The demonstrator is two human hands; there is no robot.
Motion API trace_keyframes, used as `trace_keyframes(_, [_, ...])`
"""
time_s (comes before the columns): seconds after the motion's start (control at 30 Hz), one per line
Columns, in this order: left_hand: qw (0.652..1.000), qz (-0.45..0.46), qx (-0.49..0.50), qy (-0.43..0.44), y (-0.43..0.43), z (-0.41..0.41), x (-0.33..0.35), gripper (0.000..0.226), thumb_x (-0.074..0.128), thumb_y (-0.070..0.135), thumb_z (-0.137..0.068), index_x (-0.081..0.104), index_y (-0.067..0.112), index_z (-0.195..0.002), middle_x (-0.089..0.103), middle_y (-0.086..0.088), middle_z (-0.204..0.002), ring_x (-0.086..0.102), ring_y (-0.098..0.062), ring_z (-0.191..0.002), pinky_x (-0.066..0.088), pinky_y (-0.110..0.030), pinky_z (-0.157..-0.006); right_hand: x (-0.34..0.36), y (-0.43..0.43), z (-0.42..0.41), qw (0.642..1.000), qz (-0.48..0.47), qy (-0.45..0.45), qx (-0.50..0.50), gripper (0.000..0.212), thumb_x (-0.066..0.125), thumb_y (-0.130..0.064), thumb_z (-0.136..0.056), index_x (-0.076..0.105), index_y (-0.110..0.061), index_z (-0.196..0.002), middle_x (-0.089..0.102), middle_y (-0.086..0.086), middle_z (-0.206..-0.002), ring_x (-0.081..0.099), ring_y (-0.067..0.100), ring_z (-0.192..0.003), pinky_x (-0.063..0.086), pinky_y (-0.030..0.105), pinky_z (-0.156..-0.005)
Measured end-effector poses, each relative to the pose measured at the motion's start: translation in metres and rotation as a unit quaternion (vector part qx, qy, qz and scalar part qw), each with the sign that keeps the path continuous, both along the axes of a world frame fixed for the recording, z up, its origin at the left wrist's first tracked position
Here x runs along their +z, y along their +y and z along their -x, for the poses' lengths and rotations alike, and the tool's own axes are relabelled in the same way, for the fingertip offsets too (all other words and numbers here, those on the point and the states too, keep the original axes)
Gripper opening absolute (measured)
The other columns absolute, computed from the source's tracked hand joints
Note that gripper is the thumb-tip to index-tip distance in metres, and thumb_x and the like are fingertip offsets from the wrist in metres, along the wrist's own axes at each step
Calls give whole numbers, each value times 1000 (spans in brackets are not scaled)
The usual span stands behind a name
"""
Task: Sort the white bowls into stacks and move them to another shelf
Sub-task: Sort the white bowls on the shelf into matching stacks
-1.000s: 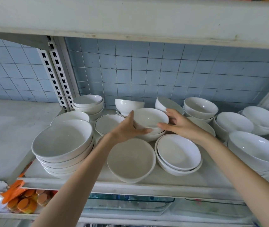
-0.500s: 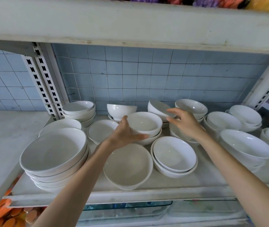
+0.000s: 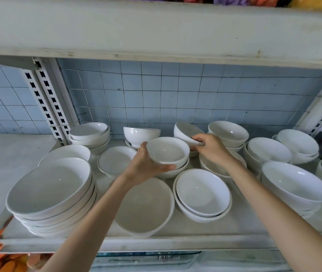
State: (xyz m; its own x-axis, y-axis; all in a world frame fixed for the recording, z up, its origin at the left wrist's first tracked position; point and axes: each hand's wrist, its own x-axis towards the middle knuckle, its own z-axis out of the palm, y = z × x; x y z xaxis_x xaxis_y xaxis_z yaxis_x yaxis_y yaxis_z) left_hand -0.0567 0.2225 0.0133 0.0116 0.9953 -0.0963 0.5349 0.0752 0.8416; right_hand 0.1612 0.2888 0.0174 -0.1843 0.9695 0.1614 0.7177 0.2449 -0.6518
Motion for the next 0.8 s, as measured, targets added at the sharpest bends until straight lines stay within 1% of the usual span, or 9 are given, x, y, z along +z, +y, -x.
trace_keyframes(0.13, [1000, -3, 16, -17, -1, 1, -3, 117, 87, 41, -59, 15, 11, -147, 57, -15, -126, 52, -23, -116, 38, -22, -86, -3, 2, 1, 1000, 11, 2, -8, 12, 64, -6, -81, 67, -17, -83, 66, 3, -82, 56, 19, -78, 42, 33, -69])
trace_keyframes(0.2, [1000, -5, 18, -17, 0, 2, -4, 118, 87, 42, -57, 17, 12, -147, 58, -14, -125, 53, -24, -115, 41, -24, -88, -4, 4, 1, 1000, 3, -3, -20, 16, 60, -1, -79, 66, -16, -75, 65, 6, -75, 54, 21, -74, 38, 31, -64])
trace_keyframes(0.27, [1000, -5, 18, -15, 0, 3, -4, 117, 87, 44, -56, 18, 13, -146, 59, -13, -122, 54, -24, -113, 42, -24, -86, -3, 4, 1, 999, -14, -4, -35, 22, 55, 4, -77, 66, -15, -73, 67, 5, -75, 57, 24, -74, 41, 33, -65])
trace_keyframes(0.33, [1000, -6, 16, -16, 0, 3, -4, 115, 87, 44, -57, 21, 14, -145, 60, -11, -119, 55, -23, -111, 41, -23, -83, -2, 4, 2, 999, -28, -3, -41, 26, 55, 5, -78, 66, -19, -74, 69, 3, -78, 60, 24, -78, 46, 36, -71])
trace_keyframes(0.4, [1000, -6, 15, -21, -1, 4, -4, 111, 87, 43, -56, 24, 15, -143, 60, -10, -118, 56, -22, -110, 43, -25, -85, -1, 4, 3, 998, -38, 1, -42, 20, 62, 1, -80, 67, -19, -77, 69, 3, -80, 60, 24, -81, 47, 38, -75])
trace_keyframes(0.47, [1000, -6, 15, -25, -1, 4, -4, 110, 88, 44, -55, 26, 15, -142, 60, -10, -118, 55, -23, -111, 44, -27, -87, 0, 5, 4, 998, -49, 10, -42, 10, 67, -6, -81, 68, -16, -79, 68, 3, -79, 60, 24, -80, 47, 38, -76])
trace_keyframes(0.5, [1000, -4, 16, -24, -1, 4, -3, 110, 88, 44, -55, 26, 15, -142, 59, -11, -119, 55, -23, -111, 45, -28, -88, 1, 5, 5, 998, -54, 14, -41, 9, 68, -8, -82, 68, -16, -79, 67, 3, -78, 59, 23, -78, 47, 38, -75])
trace_keyframes(0.67, [999, 1, 13, -29, -2, 3, 0, 107, 87, 41, -58, 26, 16, -142, 59, -8, -119, 54, -21, -111, 42, -25, -86, 3, 3, 5, 997, -64, 26, -41, 10, 66, -9, -84, 66, -18, -81, 64, -1, -77, 57, 19, -77, 46, 35, -74])
trace_keyframes(0.8, [999, 2, 13, -34, -3, 3, 2, 105, 88, 40, -57, 28, 17, -140, 58, -5, -117, 54, -20, -110, 42, -25, -87, 4, 3, 6, 995, -77, 45, -46, 7, 67, -7, -84, 69, -8, -90, 65, 1, -82, 59, 23, -83, 45, 35, -78])
